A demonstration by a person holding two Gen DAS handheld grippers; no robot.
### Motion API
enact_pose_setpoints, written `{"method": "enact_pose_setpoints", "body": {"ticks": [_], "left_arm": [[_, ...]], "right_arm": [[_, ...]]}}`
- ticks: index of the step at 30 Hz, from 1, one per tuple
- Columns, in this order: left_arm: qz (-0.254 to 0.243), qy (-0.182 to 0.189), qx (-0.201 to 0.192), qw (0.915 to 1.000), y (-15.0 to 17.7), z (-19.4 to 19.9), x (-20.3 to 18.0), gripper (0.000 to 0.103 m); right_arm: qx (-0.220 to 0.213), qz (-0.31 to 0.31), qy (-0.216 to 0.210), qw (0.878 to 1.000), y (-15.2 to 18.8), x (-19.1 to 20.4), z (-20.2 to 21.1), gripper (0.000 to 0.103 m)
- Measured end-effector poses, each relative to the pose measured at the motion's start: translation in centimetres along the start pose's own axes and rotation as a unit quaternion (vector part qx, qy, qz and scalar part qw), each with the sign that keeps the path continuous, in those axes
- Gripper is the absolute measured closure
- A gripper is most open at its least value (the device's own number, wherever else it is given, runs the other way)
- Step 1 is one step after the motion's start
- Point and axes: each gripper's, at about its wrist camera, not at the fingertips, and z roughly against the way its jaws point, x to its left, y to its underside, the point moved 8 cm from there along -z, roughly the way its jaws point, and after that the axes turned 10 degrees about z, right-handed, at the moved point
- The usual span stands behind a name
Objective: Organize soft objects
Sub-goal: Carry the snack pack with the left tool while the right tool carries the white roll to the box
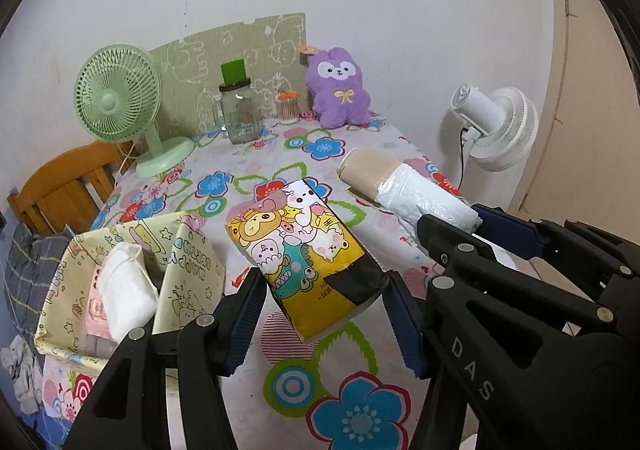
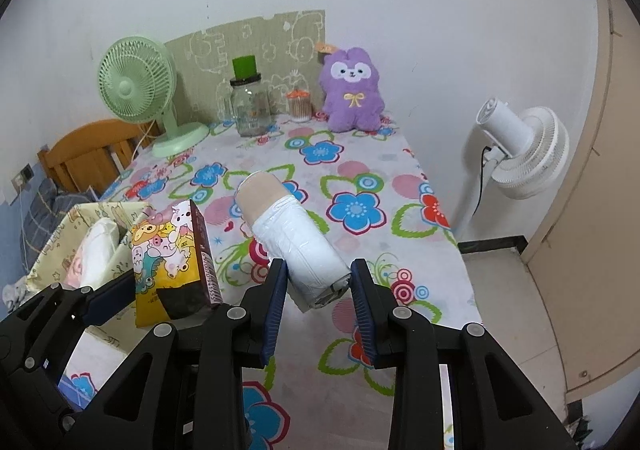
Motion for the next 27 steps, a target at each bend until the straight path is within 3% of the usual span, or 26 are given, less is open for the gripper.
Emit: {"method": "enact_pose_setpoints", "body": {"ticks": [16,27], "left_arm": [[-0.012,0.010,-0.047,0.9988,-1.7,4.8,0.4,0.041],[-0.009,0.008,-0.053,0.9985,-1.8,6.1,2.4,0.041]], "right_arm": [[-0.048,0.000,0.021,0.999,-1.8,0.4,5.4,0.067],[-0.056,0.013,0.016,0.998,-2.4,2.5,6.9,0.067]]}}
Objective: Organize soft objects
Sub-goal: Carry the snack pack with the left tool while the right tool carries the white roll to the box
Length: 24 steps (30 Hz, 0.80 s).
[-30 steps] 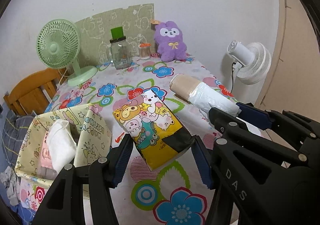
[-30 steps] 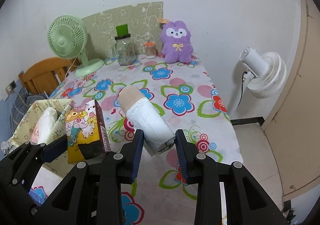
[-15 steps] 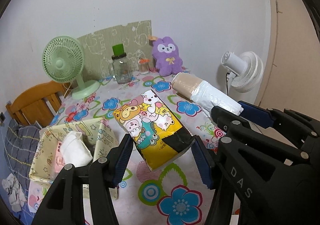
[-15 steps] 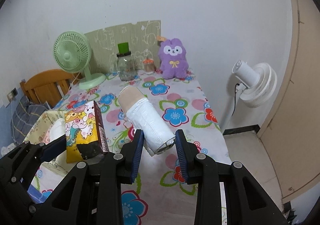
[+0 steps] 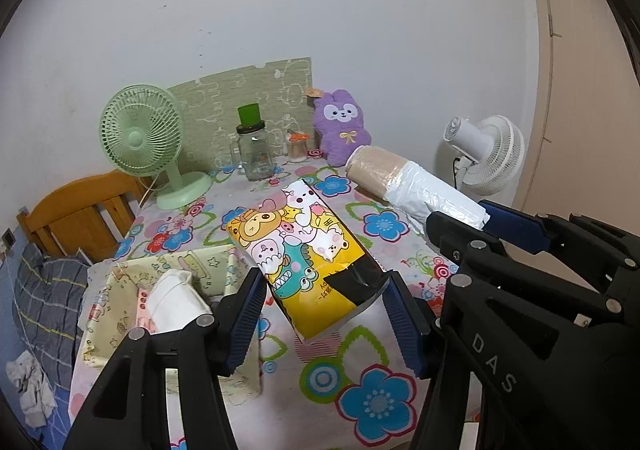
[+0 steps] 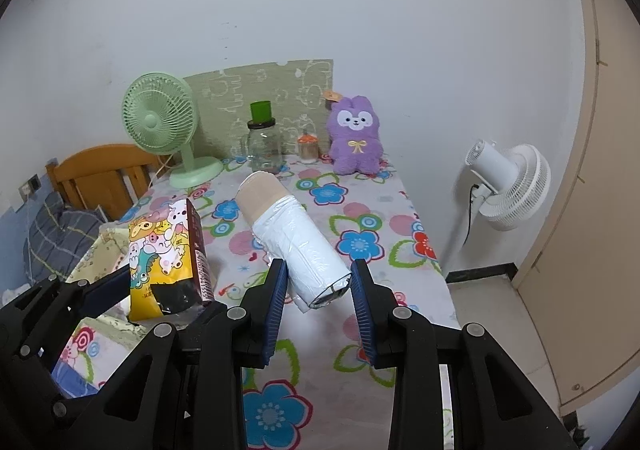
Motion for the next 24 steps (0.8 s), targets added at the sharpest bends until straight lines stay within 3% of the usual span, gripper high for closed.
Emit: {"method": "enact_pose_setpoints", "body": {"ticks": [24], "left_arm": [[0.023,-0.034,0.008,0.9991,0.3,-0.6,6.5,0.041]], "right_arm": [[0.015,0.030,-0.046,0.998,-1.4,6.7,-2.0,0.067]]}}
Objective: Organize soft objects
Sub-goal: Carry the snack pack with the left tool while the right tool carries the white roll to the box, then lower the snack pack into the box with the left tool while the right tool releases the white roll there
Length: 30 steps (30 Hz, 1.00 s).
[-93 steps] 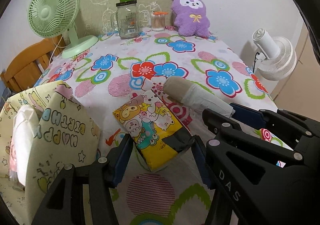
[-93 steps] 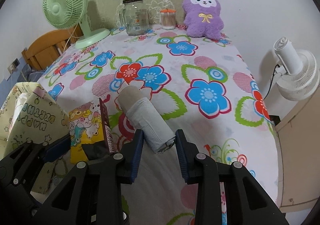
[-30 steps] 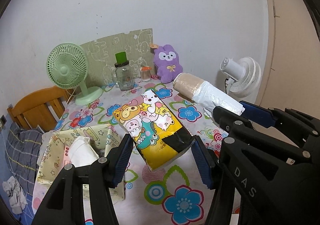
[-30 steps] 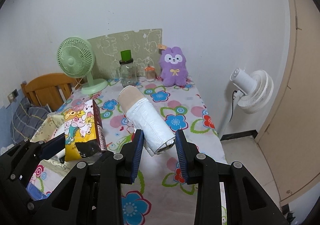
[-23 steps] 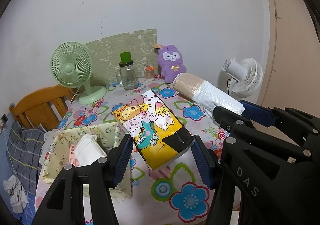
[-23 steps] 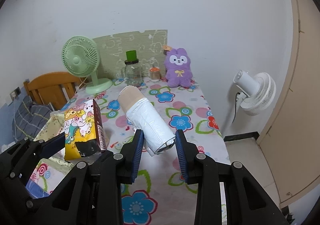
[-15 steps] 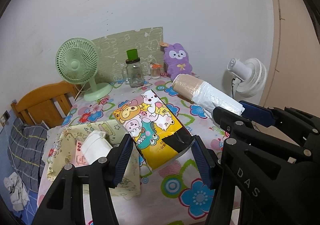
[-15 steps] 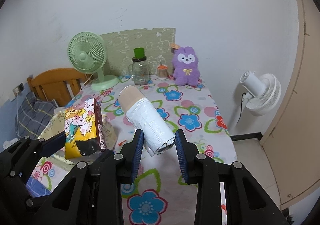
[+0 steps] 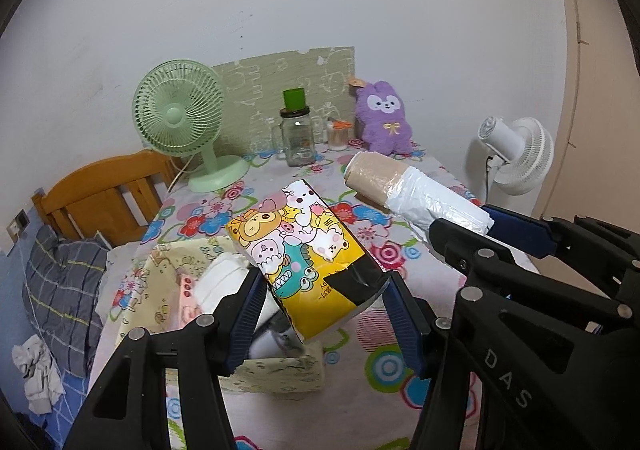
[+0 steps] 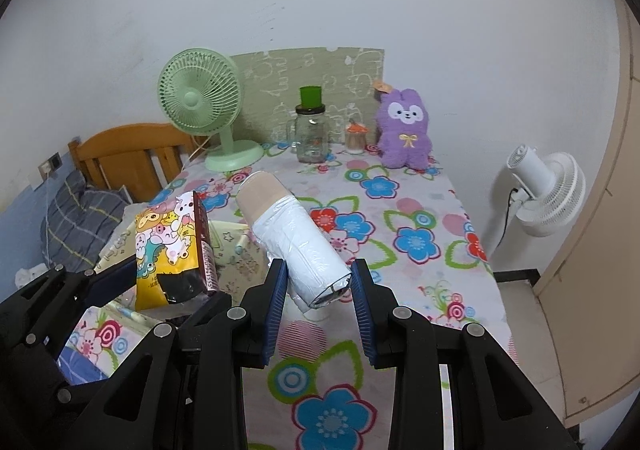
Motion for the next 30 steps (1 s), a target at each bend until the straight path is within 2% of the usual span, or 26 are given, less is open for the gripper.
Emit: {"method": "enact_pose_setpoints", "body": {"ticks": [14,30], "left_arm": [[0.022,-0.024,0.013,0.9994,0.2,-2.2,4.7,0.041],[0.029,-0.053,0.044,0.9972,1.9,-5.5,8.6,0.041]], "right_arm": [[0.012,0.027,-0.033,0.999,-1.3,4.4,-3.2,0.067],[0.044,0.045,-0.073,0.995,-0.5,8.4,-7.4,0.067]]}}
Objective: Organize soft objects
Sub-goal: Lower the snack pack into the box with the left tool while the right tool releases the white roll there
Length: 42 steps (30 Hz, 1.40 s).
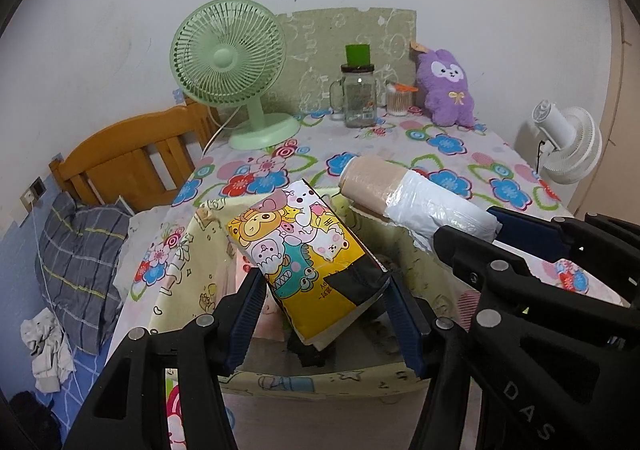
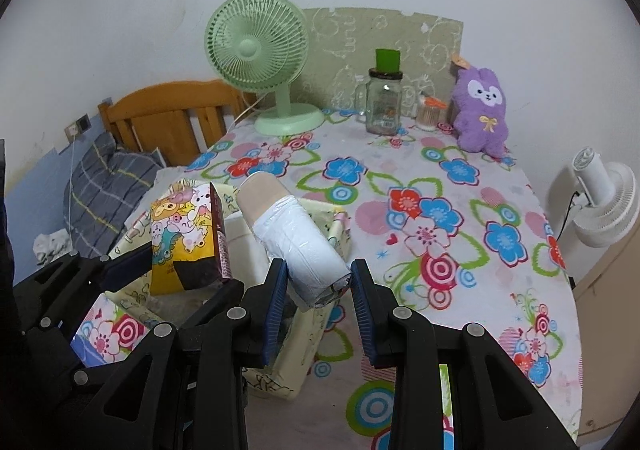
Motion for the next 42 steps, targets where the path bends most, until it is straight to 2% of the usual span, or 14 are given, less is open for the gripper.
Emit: {"method": "enact_pose_setpoints", "body": {"ticks": [7,15,28,30,32,34,35,42], "left_arm": [[0.003,0.003,0.010,0.9999,0.6,-1.0,0.6,0.036],[0.009,0.009,0.008,0.9999,0.8,-1.1,1.3,0.018],[0.017,-0.007,0.021,0.9996,1.5,-1.3,3.8,0.012],[0.017,-0.007,0.022,0.9996,1.6,-1.3,4.1,0.011],[0.020,-0.007,0.021,0.9995,1.6,-1.4,4.1,0.010],[0.022,-0.006,0.019,0.9996,1.5,-1.3,4.2,0.009],[0.022,-0.005,0.018,0.9996,1.5,-1.3,4.2,0.009],[0.020,0.001,0.015,0.9997,1.4,-1.0,3.5,0.009]], "right_arm": [[0.016,0.004,-0.007,1.000,0.5,0.7,-1.5,0.067],[0.020,0.016,-0.015,1.000,0.3,1.8,-2.0,0.067],[0.035,0.036,-0.045,0.998,-0.1,4.6,-3.1,0.065],[0.037,0.038,-0.046,0.998,-0.1,4.8,-3.1,0.059],[0.037,0.034,-0.042,0.998,-0.1,4.8,-3.1,0.039],[0.032,0.026,-0.039,0.998,-0.1,4.5,-2.8,0.028],[0.029,0.024,-0.037,0.999,-0.1,4.4,-2.7,0.025],[0.026,0.022,-0.022,0.999,0.0,3.8,-2.0,0.023]]}}
